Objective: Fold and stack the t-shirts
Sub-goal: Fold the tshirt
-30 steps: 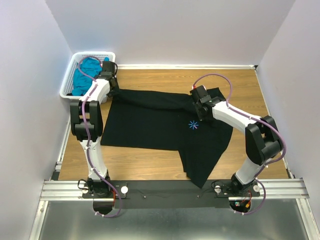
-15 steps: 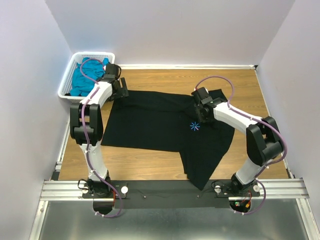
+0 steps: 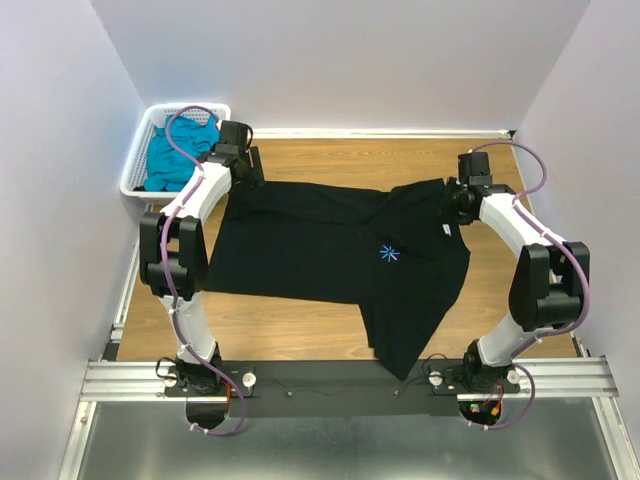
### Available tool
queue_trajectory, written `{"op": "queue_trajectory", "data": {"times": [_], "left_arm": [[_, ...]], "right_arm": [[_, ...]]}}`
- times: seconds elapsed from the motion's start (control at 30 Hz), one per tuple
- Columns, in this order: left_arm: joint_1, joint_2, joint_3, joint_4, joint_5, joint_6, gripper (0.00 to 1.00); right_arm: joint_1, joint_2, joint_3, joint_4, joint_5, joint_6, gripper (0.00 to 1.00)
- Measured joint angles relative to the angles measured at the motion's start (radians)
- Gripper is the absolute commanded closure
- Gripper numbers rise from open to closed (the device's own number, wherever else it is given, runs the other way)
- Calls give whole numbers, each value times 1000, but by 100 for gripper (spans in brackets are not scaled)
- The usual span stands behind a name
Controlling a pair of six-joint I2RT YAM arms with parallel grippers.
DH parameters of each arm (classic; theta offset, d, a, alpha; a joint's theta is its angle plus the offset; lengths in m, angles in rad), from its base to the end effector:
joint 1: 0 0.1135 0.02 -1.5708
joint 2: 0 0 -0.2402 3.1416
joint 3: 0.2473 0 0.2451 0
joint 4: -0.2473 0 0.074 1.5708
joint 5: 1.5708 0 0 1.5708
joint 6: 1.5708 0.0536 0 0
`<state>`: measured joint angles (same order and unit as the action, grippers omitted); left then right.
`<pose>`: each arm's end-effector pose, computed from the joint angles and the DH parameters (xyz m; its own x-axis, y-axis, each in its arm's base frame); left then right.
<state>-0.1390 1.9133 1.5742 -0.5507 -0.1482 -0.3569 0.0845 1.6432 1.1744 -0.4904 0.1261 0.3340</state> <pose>0.4217 -0.0510 0.2186 -0.7367 -0.2458 -0.6300 -0.2267 0.9675 -0.1125 0.3488 0.0228 0.1951 -0.7746 0.2608 -0.5762 0.2563 0.9623 0.0909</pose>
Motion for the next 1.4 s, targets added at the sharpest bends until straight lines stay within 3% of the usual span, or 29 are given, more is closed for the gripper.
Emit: {"op": "queue_trajectory", "data": {"times": [0.27, 0.5, 0.73, 0.9, 1.13, 1.4], "left_arm": [[-3, 7, -11, 34, 0, 17, 21], [-22, 103, 39, 85, 5, 29, 22], [-27, 125, 22, 106, 7, 32, 23], [-26, 81, -70, 125, 6, 32, 23], [-22, -33, -220, 140, 6, 15, 24], [-19, -87, -280, 208, 24, -55, 38]], "right_arm": [[-56, 9, -65, 114, -150, 64, 52], [-180, 154, -74, 199, -225, 122, 65], [-301, 226, -37, 235, -277, 171, 65], [-369, 284, 40, 235, -264, 183, 65], [-389, 332, 134, 201, -130, 143, 64], [-342, 208, 85, 193, -145, 118, 63]]}}
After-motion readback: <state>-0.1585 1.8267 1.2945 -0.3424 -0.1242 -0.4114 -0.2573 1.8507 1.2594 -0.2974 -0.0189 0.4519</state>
